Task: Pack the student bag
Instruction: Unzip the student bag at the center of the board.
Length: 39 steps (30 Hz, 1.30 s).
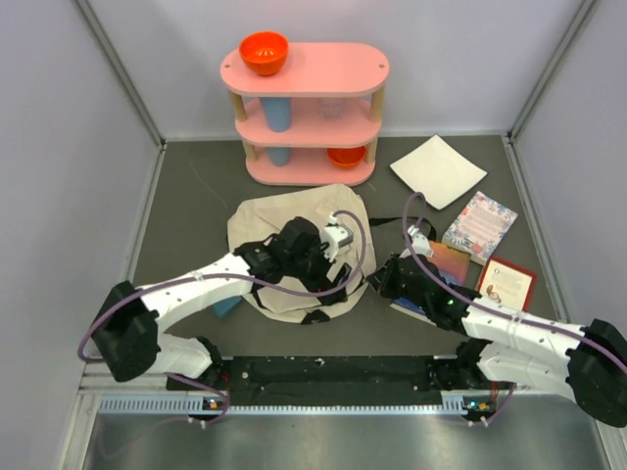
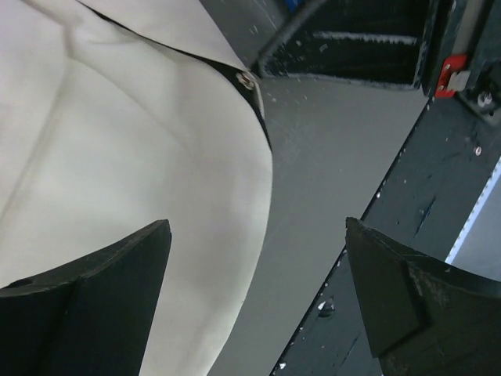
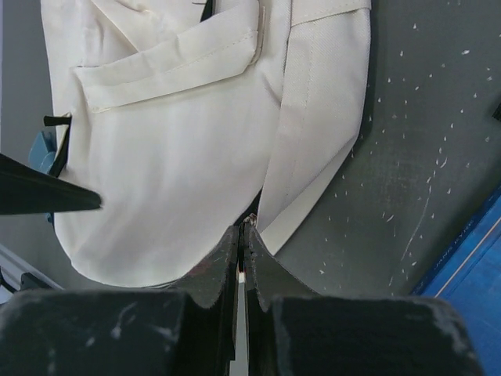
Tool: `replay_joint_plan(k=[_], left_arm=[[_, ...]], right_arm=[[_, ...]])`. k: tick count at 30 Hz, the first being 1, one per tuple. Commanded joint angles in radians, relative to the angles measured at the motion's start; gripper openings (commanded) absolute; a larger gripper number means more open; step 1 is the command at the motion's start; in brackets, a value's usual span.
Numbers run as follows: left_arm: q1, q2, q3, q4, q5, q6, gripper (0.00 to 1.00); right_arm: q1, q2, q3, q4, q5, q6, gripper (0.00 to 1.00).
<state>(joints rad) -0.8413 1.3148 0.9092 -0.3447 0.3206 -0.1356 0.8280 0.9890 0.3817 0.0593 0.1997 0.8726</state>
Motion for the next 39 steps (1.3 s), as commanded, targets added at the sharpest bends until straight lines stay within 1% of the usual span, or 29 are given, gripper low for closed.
replay_joint_plan(k=[1,5,6,8,9,10,12,13,15,16,19,20,21,25,29,30,32,35,39], left_arm=[[-0.050,0.061,0.062,0.035,0.041,0.047,0.96],[-0.077,0.115,0.057,0.059,0.008,0.028,0.87],[-0.079,0.132,0.060,0.058,0.003,0.025,0.82],[-0.081,0.147,0.069,0.052,-0.015,0.013,0.75],[-0.079,0.161,0.077,0.043,-0.028,0.008,0.69],[-0.079,0.164,0.077,0.042,-0.041,0.002,0.61],[-0.079,0.176,0.082,0.042,-0.080,-0.009,0.58],[-0.079,0.179,0.082,0.042,-0.092,-0.015,0.45],[-0.079,0.173,0.083,0.036,-0.130,-0.018,0.35],[-0.079,0.170,0.082,0.038,-0.144,-0.022,0.24],[-0.079,0.175,0.083,0.026,-0.175,-0.009,0.12],[-0.079,0.175,0.086,0.021,-0.184,-0.006,0.03],[-0.079,0.176,0.088,0.015,-0.208,-0.006,0.00],[-0.079,0.163,0.085,0.004,-0.192,-0.007,0.00],[-0.079,0.091,0.037,0.013,-0.160,-0.018,0.00],[-0.079,0.052,0.027,0.018,-0.149,-0.018,0.00],[-0.079,0.002,-0.002,0.018,-0.114,-0.010,0.00],[-0.079,-0.064,-0.042,0.019,-0.098,-0.012,0.00],[-0.081,-0.101,-0.073,0.023,-0.098,-0.004,0.00]], right_arm=[[-0.009,-0.036,0.028,0.025,0.006,-0.007,0.00],[-0.010,-0.049,0.028,0.019,0.006,-0.004,0.00],[-0.010,-0.053,0.028,0.019,0.006,-0.006,0.00],[-0.009,-0.056,0.025,0.014,0.007,-0.006,0.00],[-0.009,-0.059,0.025,0.014,0.006,-0.004,0.00],[-0.009,-0.062,0.025,0.013,0.006,-0.004,0.00],[-0.009,-0.075,0.020,0.007,0.006,-0.007,0.00],[-0.010,-0.076,0.019,0.007,0.009,-0.004,0.00],[-0.010,-0.081,0.016,-0.003,0.013,-0.003,0.00],[-0.009,-0.084,0.016,-0.004,0.014,-0.001,0.00],[-0.009,-0.095,0.005,-0.001,0.015,0.002,0.00],[-0.010,-0.095,0.003,-0.001,0.015,0.003,0.00],[-0.009,-0.096,0.003,-0.006,0.015,0.003,0.00],[-0.009,-0.093,0.005,-0.012,0.032,0.011,0.00],[-0.013,-0.047,0.031,-0.013,0.078,0.022,0.00],[-0.018,-0.036,0.037,-0.012,0.086,0.022,0.00],[-0.029,-0.015,0.054,0.025,0.086,0.008,0.00],[-0.044,0.034,0.089,0.060,0.072,-0.012,0.00],[-0.079,0.097,0.128,0.111,0.043,-0.027,0.00]])
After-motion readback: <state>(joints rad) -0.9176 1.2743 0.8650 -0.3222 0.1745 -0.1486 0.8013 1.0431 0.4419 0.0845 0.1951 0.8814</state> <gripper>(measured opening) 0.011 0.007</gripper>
